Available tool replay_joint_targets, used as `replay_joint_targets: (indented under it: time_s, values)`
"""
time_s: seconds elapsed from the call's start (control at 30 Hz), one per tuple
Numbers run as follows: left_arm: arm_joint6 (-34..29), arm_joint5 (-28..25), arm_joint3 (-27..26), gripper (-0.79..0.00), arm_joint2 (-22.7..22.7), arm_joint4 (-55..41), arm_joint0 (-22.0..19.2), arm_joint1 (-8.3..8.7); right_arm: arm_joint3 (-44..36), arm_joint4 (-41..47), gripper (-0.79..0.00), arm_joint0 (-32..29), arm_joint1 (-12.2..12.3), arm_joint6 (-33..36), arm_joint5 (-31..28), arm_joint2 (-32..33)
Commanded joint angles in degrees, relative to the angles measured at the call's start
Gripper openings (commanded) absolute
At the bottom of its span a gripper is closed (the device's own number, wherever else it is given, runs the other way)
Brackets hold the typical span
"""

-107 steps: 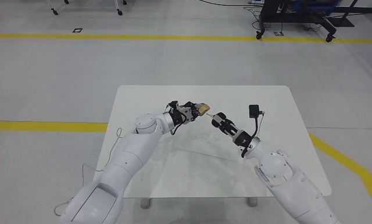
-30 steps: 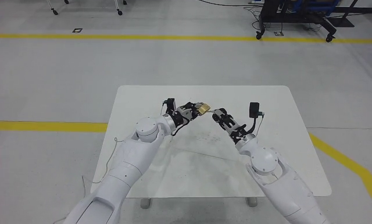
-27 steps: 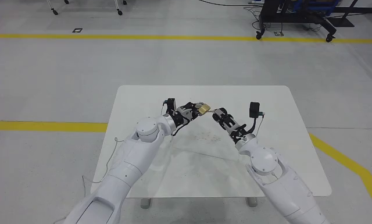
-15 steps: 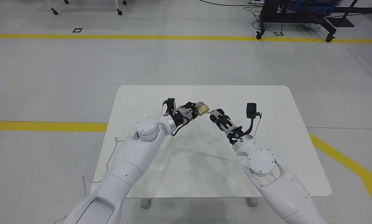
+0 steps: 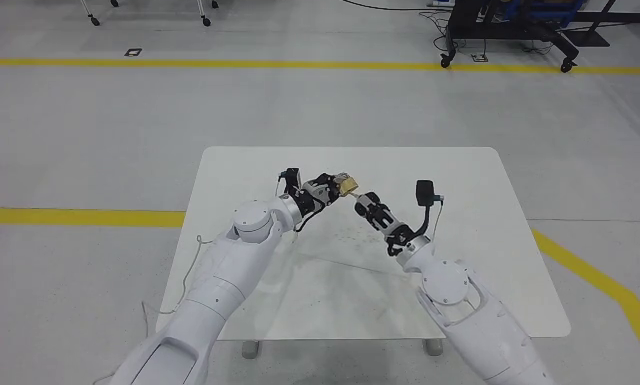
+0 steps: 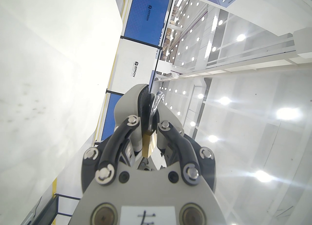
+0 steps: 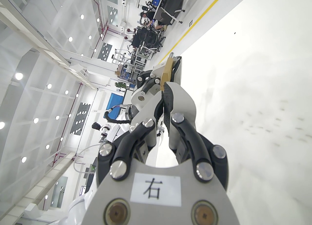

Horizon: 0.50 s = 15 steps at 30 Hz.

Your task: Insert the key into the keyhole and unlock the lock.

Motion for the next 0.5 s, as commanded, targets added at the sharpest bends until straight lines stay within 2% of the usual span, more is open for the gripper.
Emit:
replay_joint_targets:
  time_s: [0.0, 0.47]
  values:
    - [0.0, -0.1, 0.0, -0.785, 0.0, 0.2, 0.0, -0.01, -0.1, -0.3, -0.785, -0.2, -0.1, 0.4, -0.1, 0.0]
    - [-1.5, -1.6, -0.6, -0.785, 0.3, 3.0, 0.1, 0.05, -0.5, 0.7, -0.785, -0.3, -0.6, 2.5, -0.5, 0.7]
